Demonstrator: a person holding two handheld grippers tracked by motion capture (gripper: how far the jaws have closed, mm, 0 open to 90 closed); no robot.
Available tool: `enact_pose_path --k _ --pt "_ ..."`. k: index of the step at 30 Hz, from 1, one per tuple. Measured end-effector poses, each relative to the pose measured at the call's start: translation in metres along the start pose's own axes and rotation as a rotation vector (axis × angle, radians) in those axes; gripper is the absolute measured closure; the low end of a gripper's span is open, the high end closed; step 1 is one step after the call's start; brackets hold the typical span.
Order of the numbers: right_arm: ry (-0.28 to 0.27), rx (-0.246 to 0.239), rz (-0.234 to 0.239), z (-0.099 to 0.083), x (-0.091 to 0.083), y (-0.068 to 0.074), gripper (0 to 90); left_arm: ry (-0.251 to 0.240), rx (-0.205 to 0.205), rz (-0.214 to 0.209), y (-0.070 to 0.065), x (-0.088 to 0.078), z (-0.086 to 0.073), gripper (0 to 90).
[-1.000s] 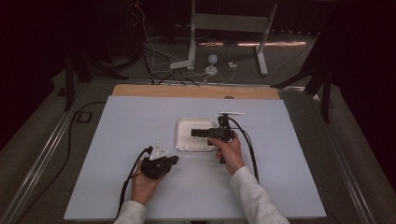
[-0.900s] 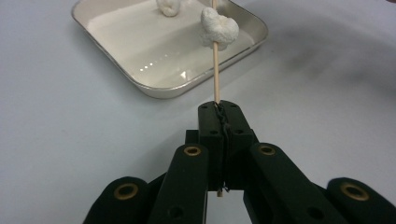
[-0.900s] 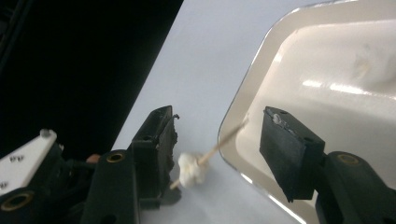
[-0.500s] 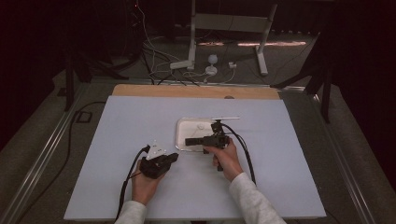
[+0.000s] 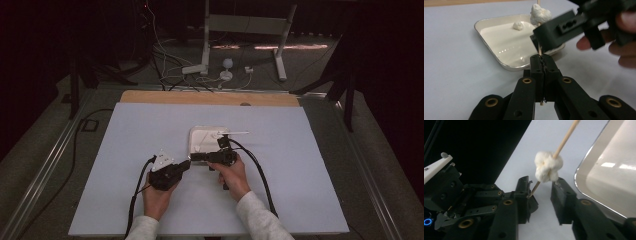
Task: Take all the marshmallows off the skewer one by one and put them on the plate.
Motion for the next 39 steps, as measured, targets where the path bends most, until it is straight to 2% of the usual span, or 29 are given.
enact_pose_path --k 4,8,13,16,19,24,30,35,39 --pt "-0.062 0.0 -0.008 0.002 0.002 0.004 81.2 -0.009 -0.015 -0.007 -0.001 0.001 0.0 89.7" --pt "-0.105 -0.011 -0.019 0.004 0.003 0.008 85.6 -0.012 -0.02 -0.009 -0.001 0.001 0.0 89.9" --pt "-0.132 -0.016 -0.032 0.007 0.001 0.011 86.1 -0.017 -0.016 -0.002 -0.003 0.001 0.001 90.0" --pt "-0.146 -0.021 -0.043 0.01 -0.002 0.011 86.4 -0.022 0.004 0.022 -0.006 0.001 0.002 90.0" --pt "-0.152 -0.042 -0.058 0.012 -0.005 0.013 86.6 -0.028 0.013 0.029 -0.008 0.0 0.003 90.0" --pt "-0.165 -0.041 -0.057 0.016 -0.007 0.015 86.8 -0.029 0.025 0.047 -0.009 -0.003 0.005 90.0" --pt "-0.179 -0.017 -0.06 0.019 -0.004 0.014 86.9 -0.036 0.007 0.052 -0.007 -0.004 0.005 90.0" --pt "-0.195 -0.027 -0.067 0.024 -0.003 0.016 86.9 -0.041 0.002 0.06 -0.006 -0.006 0.005 90.0" --pt "-0.198 -0.015 -0.061 0.027 -0.003 0.015 86.6 -0.042 0.0 0.062 -0.007 -0.007 0.006 90.0"
Point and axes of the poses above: each handheld gripper's, and its own axes: x roughly forward along the jaws, z roughly out of its top, y roughly to its left, the point moved 7 cm from there along x, roughly forward along the jaws, and after that the axes turned 5 degrees about -x, right-handed, at the moved point
